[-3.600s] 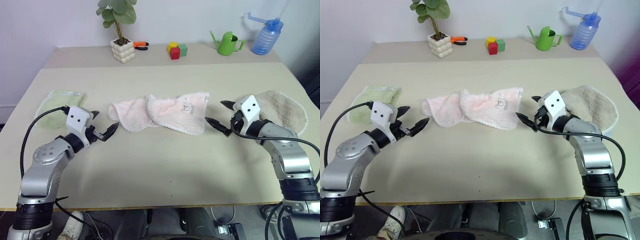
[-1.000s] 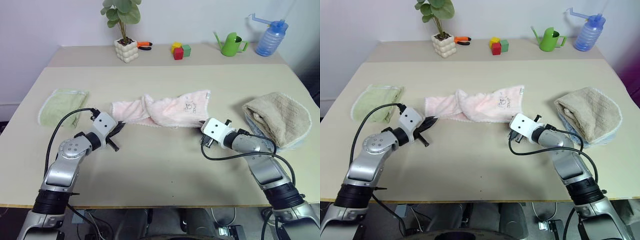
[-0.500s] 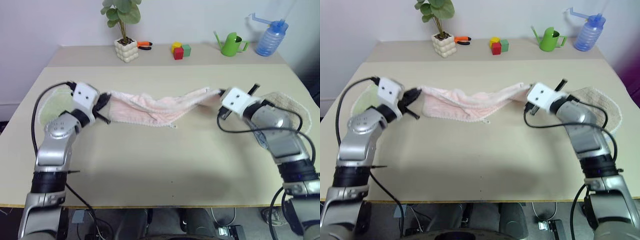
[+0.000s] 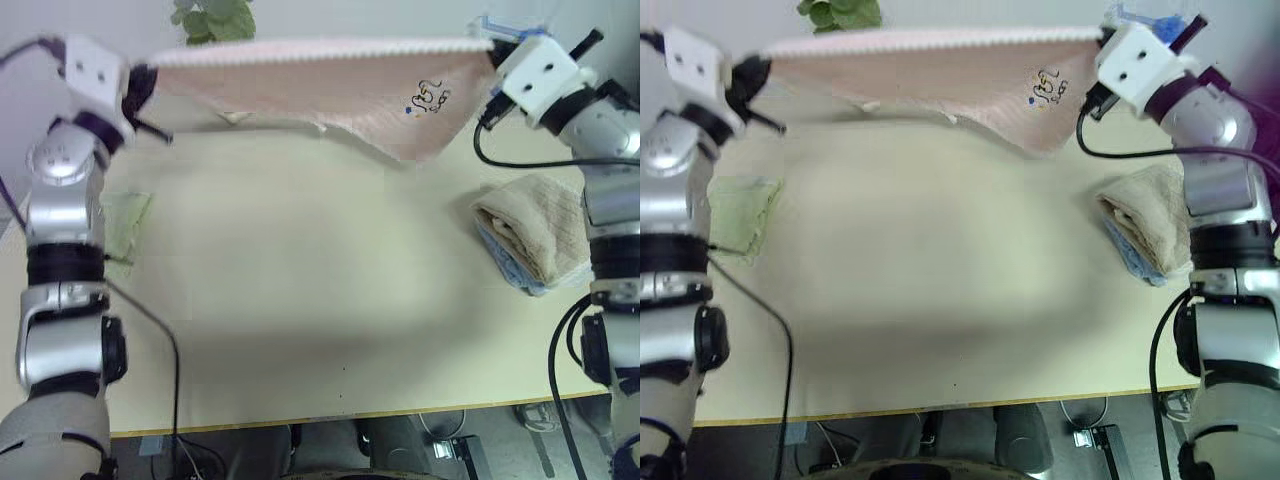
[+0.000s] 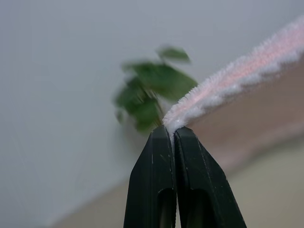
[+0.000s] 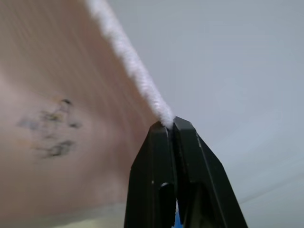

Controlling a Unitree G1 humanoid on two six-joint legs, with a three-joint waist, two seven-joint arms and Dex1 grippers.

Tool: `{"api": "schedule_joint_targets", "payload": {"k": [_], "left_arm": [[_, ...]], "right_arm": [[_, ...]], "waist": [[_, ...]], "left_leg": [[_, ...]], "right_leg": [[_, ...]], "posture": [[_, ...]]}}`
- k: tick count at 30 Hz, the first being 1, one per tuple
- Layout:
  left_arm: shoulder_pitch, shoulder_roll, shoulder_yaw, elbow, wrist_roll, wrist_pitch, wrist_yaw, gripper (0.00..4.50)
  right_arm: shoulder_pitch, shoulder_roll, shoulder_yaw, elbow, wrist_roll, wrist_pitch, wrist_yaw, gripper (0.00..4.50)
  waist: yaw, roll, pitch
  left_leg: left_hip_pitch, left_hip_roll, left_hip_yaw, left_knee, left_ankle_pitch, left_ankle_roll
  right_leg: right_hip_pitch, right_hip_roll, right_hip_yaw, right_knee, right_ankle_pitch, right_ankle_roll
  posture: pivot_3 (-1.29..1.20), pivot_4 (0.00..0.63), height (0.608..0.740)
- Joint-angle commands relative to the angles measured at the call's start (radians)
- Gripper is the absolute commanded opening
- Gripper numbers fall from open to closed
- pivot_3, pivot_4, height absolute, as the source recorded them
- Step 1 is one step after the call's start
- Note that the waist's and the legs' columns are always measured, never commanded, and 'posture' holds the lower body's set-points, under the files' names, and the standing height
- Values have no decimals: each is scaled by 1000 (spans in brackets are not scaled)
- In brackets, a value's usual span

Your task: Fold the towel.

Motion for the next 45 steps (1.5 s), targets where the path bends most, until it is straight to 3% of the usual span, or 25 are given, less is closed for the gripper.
{"api": "schedule_joint_targets", "payload": {"k": [1, 10, 15, 20, 28, 35, 40, 45], "left_arm": [[195, 80, 105, -225, -94, 123, -83, 0], [778, 236, 259, -640, -221, 406, -293, 0], [882, 253, 276, -707, -254, 460, -339, 0], [819, 239, 213, -649, -211, 426, -309, 0], [423, 128, -29, -247, -51, 230, -276, 0], [175, 44, -145, 136, 56, 64, -286, 0], [86, 11, -169, 326, 101, -33, -278, 0], [69, 4, -161, 399, 108, -66, -289, 0]], "right_arm": [[140, -62, -74, -185, 146, 119, 159, 18], [603, -259, -179, -556, 423, 488, 494, 18], [669, -297, -218, -603, 470, 548, 535, 18], [581, -249, -141, -535, 394, 495, 486, 18], [305, -60, 65, -154, 160, 257, 383, 18], [93, 67, 142, 214, 40, 76, 315, 18], [17, 124, 158, 377, -3, -18, 281, 18], [-21, 163, 155, 482, -25, -81, 228, 18]], "waist": [[2, 0, 0], [37, 2, 0], [52, 1, 0], [55, 2, 0], [54, 1, 0], [41, 1, 0], [28, 1, 0], [24, 1, 0]], "left_leg": [[0, 0, 0, 1, 0, 0], [4, 1, 0, 3, -5, 8], [4, 1, 0, 4, -5, 9], [5, 1, 0, 4, -5, 8], [6, 0, 1, 4, -3, 4], [4, 0, 1, 4, 0, 0], [3, 0, 1, 4, 0, 0], [3, 0, 1, 4, 0, 0]], "right_leg": [[0, 0, 0, 0, 0, 0], [4, 0, 2, 0, 0, -1], [6, -1, 1, -1, 0, -1], [6, 0, 1, -2, 0, -1], [6, -1, 0, 0, 0, -1], [4, 0, 0, 0, 0, -1], [3, 0, 0, 0, 0, -1], [2, 0, 0, 1, 0, -1]], "posture": [[0, 150, 732], [0, 150, 732], [0, 150, 732], [0, 150, 732], [0, 150, 732], [0, 150, 732], [0, 150, 732], [0, 150, 732]]}}
